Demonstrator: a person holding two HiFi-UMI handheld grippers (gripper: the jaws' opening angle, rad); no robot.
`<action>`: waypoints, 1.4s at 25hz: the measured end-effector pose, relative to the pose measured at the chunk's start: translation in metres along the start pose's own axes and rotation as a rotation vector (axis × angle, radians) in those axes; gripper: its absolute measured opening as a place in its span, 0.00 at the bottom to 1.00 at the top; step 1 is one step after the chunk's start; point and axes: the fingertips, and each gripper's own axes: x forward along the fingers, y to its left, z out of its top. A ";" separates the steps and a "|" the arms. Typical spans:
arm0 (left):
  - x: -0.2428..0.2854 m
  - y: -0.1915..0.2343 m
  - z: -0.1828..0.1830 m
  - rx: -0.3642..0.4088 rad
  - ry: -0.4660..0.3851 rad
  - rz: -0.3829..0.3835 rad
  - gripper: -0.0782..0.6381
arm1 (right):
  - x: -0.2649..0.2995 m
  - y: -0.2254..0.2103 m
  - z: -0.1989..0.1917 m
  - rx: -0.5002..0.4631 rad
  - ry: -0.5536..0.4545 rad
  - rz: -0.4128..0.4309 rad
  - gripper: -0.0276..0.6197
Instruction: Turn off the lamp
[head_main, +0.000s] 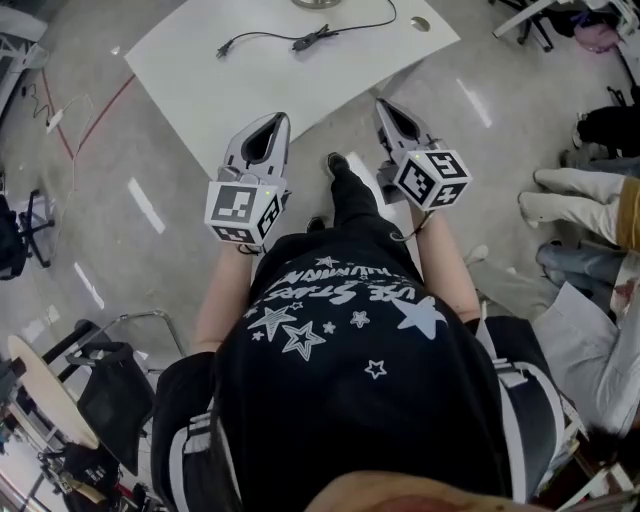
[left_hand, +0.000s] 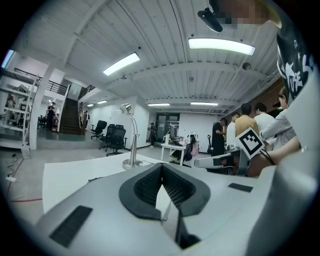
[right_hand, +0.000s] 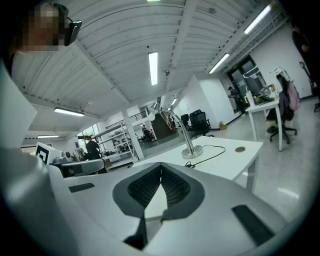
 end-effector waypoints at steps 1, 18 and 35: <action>0.006 0.004 0.001 0.003 0.001 0.007 0.12 | 0.012 -0.003 0.004 0.001 0.000 0.016 0.05; 0.137 0.081 -0.031 0.018 0.122 0.164 0.12 | 0.178 -0.062 0.053 -0.053 0.139 0.227 0.05; 0.219 0.113 -0.108 0.107 0.345 0.182 0.22 | 0.239 -0.098 0.020 -0.071 0.307 0.339 0.05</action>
